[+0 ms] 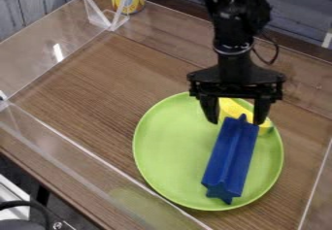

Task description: Remove the banana from inside the green plate and put it on the table

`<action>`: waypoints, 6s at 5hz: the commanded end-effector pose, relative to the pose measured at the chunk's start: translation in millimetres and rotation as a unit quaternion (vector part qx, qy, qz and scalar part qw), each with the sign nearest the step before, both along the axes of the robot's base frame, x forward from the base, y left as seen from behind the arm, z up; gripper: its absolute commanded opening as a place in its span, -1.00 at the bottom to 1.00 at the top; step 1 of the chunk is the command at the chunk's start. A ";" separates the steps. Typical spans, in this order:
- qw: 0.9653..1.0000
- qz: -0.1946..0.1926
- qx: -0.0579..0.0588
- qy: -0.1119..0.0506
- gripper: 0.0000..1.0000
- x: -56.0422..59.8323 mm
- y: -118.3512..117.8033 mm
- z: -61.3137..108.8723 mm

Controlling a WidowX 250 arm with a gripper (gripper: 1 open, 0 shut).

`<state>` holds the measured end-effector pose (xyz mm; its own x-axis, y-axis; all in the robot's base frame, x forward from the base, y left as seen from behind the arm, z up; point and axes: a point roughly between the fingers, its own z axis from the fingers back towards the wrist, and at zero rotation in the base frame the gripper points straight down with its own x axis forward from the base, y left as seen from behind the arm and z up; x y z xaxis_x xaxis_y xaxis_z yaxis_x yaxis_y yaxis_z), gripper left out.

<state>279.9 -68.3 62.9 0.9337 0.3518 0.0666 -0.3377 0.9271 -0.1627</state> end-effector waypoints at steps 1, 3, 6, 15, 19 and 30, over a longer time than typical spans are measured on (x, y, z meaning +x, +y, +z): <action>1.000 -0.012 0.000 -0.011 1.00 2.5 -11.4 5.3; 1.000 -0.024 0.004 -0.006 1.00 -2.6 -22.0 -8.5; 0.999 -0.043 0.009 0.002 1.00 -13.3 -5.8 -30.1; 0.987 -0.158 0.035 0.006 -1.00 16.2 -5.1 -36.2; 0.984 -0.172 0.047 0.016 -1.00 4.0 -24.9 -21.6; 0.989 -0.130 0.057 0.029 -1.00 24.9 -18.3 28.0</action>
<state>296.3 -85.8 75.0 0.9957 0.0913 -0.0176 -0.0917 0.9956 -0.0211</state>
